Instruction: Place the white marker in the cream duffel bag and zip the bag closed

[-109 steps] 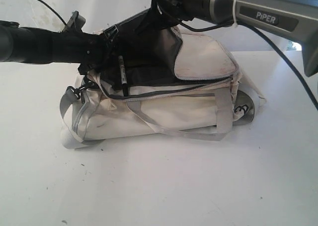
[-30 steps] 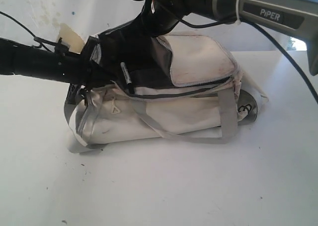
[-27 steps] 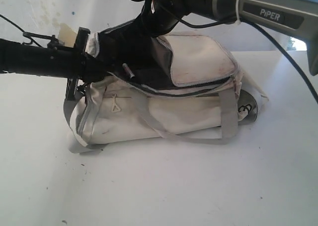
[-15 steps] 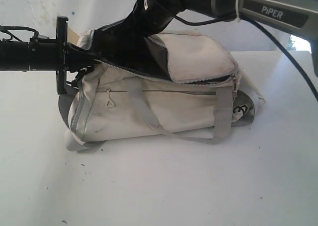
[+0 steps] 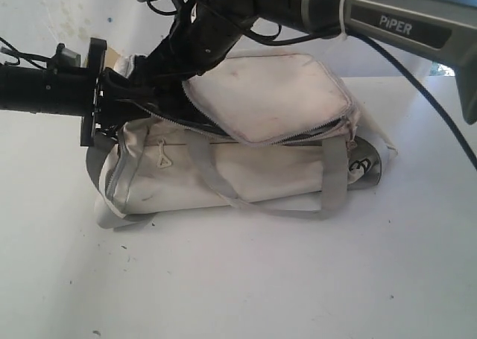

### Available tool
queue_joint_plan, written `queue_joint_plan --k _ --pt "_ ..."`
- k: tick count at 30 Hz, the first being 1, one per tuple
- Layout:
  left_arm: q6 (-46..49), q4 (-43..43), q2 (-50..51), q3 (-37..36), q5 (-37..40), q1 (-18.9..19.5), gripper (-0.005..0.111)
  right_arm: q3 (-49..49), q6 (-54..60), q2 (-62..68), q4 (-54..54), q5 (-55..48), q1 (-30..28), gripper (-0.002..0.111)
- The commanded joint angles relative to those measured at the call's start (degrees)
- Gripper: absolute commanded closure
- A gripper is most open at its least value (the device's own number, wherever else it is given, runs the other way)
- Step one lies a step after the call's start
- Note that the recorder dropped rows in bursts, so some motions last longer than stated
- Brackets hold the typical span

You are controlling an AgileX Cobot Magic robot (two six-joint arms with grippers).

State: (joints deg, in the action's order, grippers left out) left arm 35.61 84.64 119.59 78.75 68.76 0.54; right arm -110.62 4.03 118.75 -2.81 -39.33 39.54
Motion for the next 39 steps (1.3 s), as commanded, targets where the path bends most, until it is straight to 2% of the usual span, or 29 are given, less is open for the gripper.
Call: queue_joint_plan --k 1,4,8,11,16,25,32,39 --pt "1.5 -1.9 -0.2 0.1 1.2 0.1 0.052 -0.1 0.7 -0.1 4.1 -0.6 0.1 0.071" --pt "2.1 -2.8 -0.2 0.1 1.2 0.5 0.042 -0.1 0.7 -0.1 7.0 -1.1 0.1 0.063" --pt "1.9 -3.0 -0.3 0.1 1.2 2.2 0.04 -0.1 0.7 -0.1 7.3 -2.2 0.1 0.056" --pt "1.5 -4.8 -0.6 0.1 1.2 3.9 0.043 -0.1 0.5 -0.3 7.3 -4.3 0.1 0.056" --pt "0.2 -14.9 -3.5 0.1 1.2 4.9 0.055 -0.1 -4.0 -1.3 7.0 -8.2 -0.3 0.056" --pt "-0.8 -22.4 -10.3 0.0 1.1 4.9 0.055 -0.1 -5.8 -3.8 7.1 -19.5 -4.4 0.056" --pt "-3.9 -31.1 -14.3 0.0 -2.7 1.9 0.055 -0.1 -5.8 -5.1 7.3 -27.1 -10.0 0.056" --pt "-5.7 -35.9 -16.3 0.0 -7.2 -6.7 0.055 -0.1 -3.0 -5.1 9.7 -30.6 -17.3 0.056"
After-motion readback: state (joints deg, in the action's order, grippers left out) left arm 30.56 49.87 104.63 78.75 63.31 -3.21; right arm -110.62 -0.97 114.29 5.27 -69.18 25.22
